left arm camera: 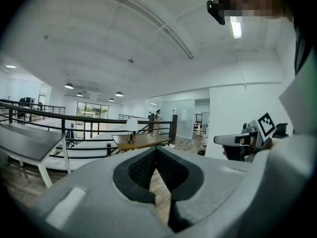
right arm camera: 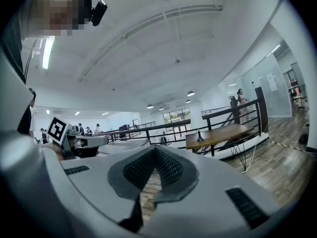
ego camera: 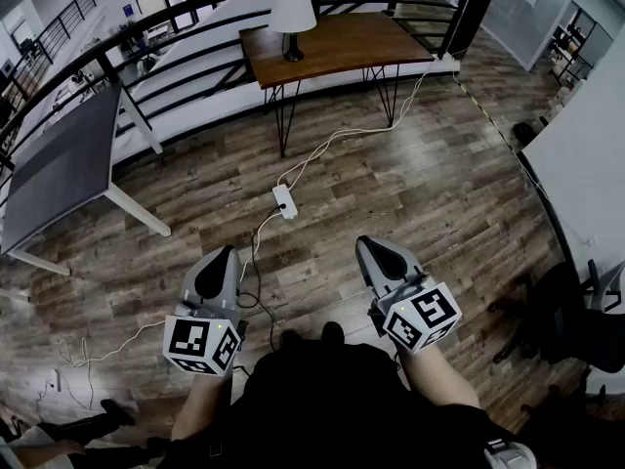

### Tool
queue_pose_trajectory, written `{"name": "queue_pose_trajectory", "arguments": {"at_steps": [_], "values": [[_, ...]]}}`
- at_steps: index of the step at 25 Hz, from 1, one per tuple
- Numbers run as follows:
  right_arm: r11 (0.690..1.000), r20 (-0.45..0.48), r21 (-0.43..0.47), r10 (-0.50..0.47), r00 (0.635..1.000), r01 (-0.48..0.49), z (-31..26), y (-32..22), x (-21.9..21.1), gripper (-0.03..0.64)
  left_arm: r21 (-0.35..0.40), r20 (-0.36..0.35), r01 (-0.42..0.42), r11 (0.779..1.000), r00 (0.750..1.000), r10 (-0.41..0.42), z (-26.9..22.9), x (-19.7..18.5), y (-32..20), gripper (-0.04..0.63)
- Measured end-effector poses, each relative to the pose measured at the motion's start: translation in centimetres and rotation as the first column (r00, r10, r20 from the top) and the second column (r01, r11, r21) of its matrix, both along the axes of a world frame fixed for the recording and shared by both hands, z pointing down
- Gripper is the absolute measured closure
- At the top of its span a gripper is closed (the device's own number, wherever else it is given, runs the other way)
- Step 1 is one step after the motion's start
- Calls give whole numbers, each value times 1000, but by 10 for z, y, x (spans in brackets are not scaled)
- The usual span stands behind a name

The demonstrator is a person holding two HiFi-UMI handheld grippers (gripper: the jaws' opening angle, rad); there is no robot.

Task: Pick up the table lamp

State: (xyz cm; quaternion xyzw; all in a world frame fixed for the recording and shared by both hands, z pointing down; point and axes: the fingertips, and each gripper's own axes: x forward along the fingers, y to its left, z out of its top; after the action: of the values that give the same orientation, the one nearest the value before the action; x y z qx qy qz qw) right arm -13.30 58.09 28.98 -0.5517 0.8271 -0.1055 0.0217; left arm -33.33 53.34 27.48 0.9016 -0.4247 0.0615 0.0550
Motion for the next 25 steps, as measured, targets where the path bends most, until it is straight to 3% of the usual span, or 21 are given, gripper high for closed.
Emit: {"name": "queue_pose_trajectory", "arguments": {"at_steps": [8,12,16,25], "values": [[1000,-2,-15,17,1000,-17,4,9,18,604,-1,1,-11,1000,1000,11,1,20,0,591],[999,-71,23,37,997,-35,-1,17,42,604,16,1,-17,1000,1000,17,-3,43,3,591],[997,-82,60,47,995,-42,-7,23,68,604,22,-1,-21,1000,1000,21,-5,68,8,591],[996,-28,55,66,997,-64,4,19,107,604,30,4,-28,999,1000,28,0,101,0,591]]}}
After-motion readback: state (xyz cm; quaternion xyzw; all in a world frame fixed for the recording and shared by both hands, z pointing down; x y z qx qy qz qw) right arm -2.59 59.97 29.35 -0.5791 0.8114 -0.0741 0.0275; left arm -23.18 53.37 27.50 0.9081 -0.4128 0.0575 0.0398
